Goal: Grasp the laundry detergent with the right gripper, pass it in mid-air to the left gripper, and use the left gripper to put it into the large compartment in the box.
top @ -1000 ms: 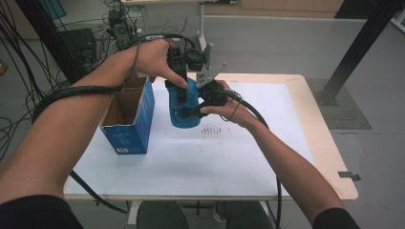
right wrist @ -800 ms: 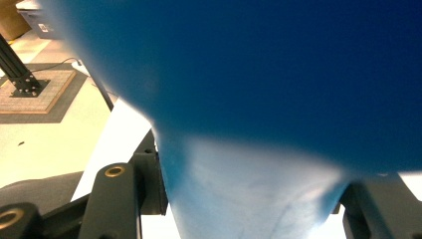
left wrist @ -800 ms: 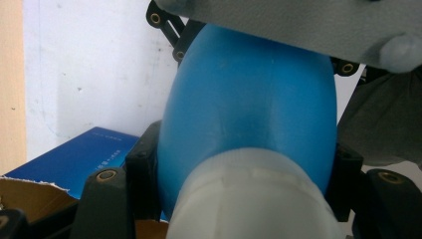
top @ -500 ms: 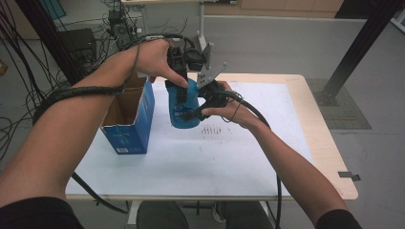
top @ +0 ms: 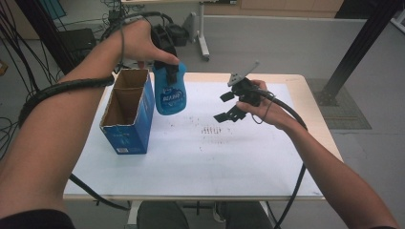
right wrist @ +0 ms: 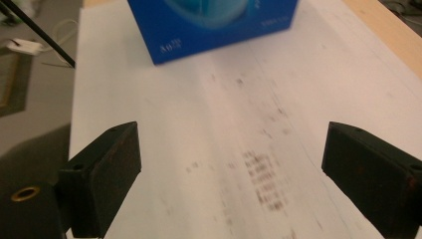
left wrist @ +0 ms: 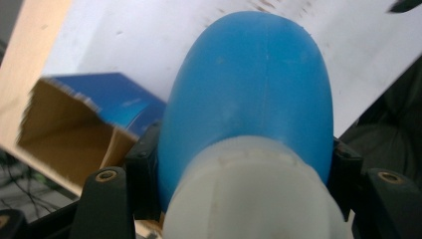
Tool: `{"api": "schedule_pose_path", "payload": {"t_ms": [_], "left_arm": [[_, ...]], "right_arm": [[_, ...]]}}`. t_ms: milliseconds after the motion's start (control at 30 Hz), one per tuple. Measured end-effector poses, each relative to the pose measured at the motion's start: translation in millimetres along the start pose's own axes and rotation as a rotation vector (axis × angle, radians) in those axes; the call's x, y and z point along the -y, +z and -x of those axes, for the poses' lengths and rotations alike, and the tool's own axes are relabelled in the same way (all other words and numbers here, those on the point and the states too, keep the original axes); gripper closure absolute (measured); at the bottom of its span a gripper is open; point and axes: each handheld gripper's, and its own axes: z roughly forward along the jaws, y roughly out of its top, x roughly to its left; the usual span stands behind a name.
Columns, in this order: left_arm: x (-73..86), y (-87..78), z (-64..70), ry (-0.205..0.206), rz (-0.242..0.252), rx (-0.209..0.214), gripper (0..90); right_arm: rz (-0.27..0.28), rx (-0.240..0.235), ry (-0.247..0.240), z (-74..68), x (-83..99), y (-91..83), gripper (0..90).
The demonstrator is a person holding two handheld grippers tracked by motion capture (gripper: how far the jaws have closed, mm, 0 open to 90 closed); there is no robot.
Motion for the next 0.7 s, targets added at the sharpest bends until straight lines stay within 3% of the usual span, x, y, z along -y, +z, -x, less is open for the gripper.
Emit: {"api": "schedule_pose_path", "payload": {"t_ms": [33, 67, 100, 133, 167, 200, 233, 267, 300, 333, 367, 400, 467, 500, 567, 600, 633, 667, 700], "left_arm": [[4.8, -12.0, -7.9, -0.082, 0.013, -0.009, 36.7], [4.8, -12.0, -7.9, -0.082, 0.013, -0.009, 36.7], [10.3, -22.9, -15.6, -0.178, 0.026, -0.017, 36.7], [10.3, -22.9, -15.6, -0.178, 0.026, -0.017, 36.8], [16.3, -31.9, -22.9, -0.27, 0.031, -0.023, 36.7], [16.3, -31.9, -22.9, -0.27, 0.031, -0.023, 36.7], [25.0, -41.7, -33.2, -0.362, 0.039, -0.026, 36.7], [31.3, -46.5, -39.7, -0.414, 0.045, -0.027, 36.7], [31.3, -46.5, -39.7, -0.414, 0.045, -0.027, 36.8], [38.2, -50.3, -45.6, -0.474, 0.044, -0.023, 36.8], [49.3, -54.0, -53.8, -0.567, 0.043, -0.022, 36.7], [49.3, -54.0, -53.8, -0.567, 0.043, -0.022, 36.7], [56.9, -55.2, -58.3, -0.636, 0.04, -0.025, 36.8], [65.9, -55.0, -63.3, -0.711, 0.035, -0.031, 36.7], [74.1, -51.5, -67.6, -0.78, 0.023, -0.029, 36.8], [74.1, -51.5, -67.6, -0.78, 0.023, -0.029, 36.8], [80.0, -47.3, -71.3, -0.819, 0.017, -0.021, 36.8], [80.0, -47.3, -71.3, -0.819, 0.017, -0.021, 36.8], [86.6, -39.6, -75.4, -0.867, 0.017, -0.007, 36.8]], "right_arm": [[-0.026, 0.041, 0.013, 2.5, 6.9, -13.5, 7.1], [-0.026, 0.041, 0.013, 2.5, 6.9, -13.5, 7.1], [-0.04, 0.074, 0.043, 5.2, 13.2, -27.2, 7.2], [-0.04, 0.074, 0.043, 5.2, 13.2, -27.2, 7.2], [-0.054, 0.094, 0.062, 7.4, 19.0, -40.0, 7.2], [-0.054, 0.094, 0.062, 7.4, 19.0, -40.0, 7.2], [-0.063, 0.12, 0.073, 8.8, 24.2, -51.2, 7.2], [-0.071, 0.127, 0.076, 9.0, 26.4, -56.2, 7.3], [-0.071, 0.127, 0.076, 9.0, 26.4, -56.2, 7.3], [-0.079, 0.137, 0.079, 9.4, 29.2, -61.4, 7.2], [-0.091, 0.145, 0.085, 9.6, 32.5, -67.6, 7.6], [-0.091, 0.145, 0.085, 9.6, 32.5, -67.6, 7.6], [-0.102, 0.149, 0.093, 10.0, 36.1, -73.5, 7.8], [-0.106, 0.155, 0.096, 10.1, 38.0, -76.9, 7.8], [-0.104, 0.158, 0.095, 10.0, 39.2, -79.3, 7.8], [-0.104, 0.158, 0.095, 10.0, 39.2, -79.3, 7.8], [-0.103, 0.162, 0.09, 9.4, 39.3, -80.9, 7.8], [-0.103, 0.162, 0.09, 9.4, 39.3, -80.9, 7.8], [-0.099, 0.167, 0.086, 8.5, 38.9, -81.7, 7.8]]}}
